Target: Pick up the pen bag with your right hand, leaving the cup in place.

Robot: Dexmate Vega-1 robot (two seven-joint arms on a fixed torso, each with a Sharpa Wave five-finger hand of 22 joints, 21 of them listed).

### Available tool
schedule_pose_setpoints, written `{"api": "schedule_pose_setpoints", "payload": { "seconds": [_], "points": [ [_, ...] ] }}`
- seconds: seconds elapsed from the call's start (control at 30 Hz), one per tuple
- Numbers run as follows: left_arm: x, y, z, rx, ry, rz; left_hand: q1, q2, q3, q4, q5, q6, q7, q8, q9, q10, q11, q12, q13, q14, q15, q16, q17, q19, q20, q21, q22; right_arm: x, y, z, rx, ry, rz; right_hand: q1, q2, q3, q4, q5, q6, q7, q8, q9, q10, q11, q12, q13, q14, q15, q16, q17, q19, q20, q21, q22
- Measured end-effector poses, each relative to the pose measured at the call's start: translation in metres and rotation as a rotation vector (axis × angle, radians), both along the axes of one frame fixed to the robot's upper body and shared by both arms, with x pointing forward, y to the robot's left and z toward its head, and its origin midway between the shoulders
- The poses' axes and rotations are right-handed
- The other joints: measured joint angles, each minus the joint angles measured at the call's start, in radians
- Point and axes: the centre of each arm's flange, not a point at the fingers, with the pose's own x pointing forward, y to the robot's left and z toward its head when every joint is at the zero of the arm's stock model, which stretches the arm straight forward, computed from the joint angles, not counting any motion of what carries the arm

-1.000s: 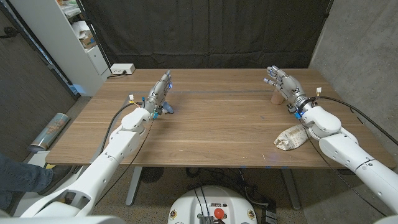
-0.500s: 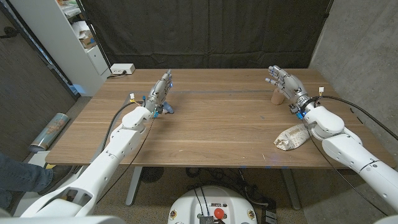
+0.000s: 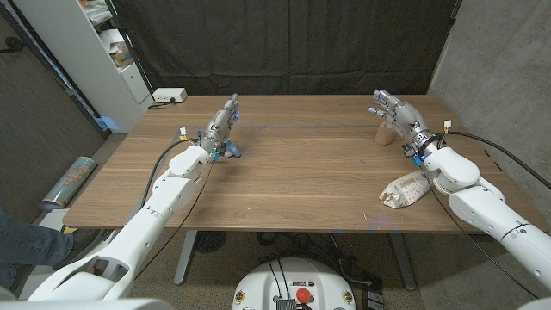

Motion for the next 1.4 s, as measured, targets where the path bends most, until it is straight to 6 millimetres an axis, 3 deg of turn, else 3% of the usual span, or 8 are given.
{"api": "schedule_pose_setpoints", "payload": {
  "seconds": [1.13,1.4],
  "points": [
    [-0.001,-0.012,0.001,0.006,0.0,-0.011,0.004,0.004,-0.004,-0.004,-0.004,0.004,-0.004,0.0,0.0,0.0,0.0,0.0,0.0,0.0,0.0,0.0,0.0,0.002,0.009,0.0,0.0,-0.022,-0.012,-0.014,-0.016,-0.053,-0.029,0.023,-0.009,0.004,-0.018,0.004,0.061,-0.02,0.013,0.0,0.059,-0.002,0.012,0.0,0.043,-0.019,0.008,-0.005,0.032,-0.004,0.008,0.0],
    [-0.003,-0.013,0.0,0.002,0.0,-0.011,0.004,0.004,-0.004,-0.004,-0.004,0.004,-0.004,0.0,0.0,0.0,0.0,0.0,0.0,0.0,0.0,0.0,0.0,0.002,0.009,0.0,0.0,-0.027,-0.013,-0.017,-0.021,-0.071,-0.036,0.032,-0.018,0.009,-0.031,0.011,0.069,-0.026,0.013,0.0,0.064,-0.004,0.016,0.0,0.046,-0.022,0.008,-0.005,0.032,-0.004,0.008,0.0]
  ]
}}
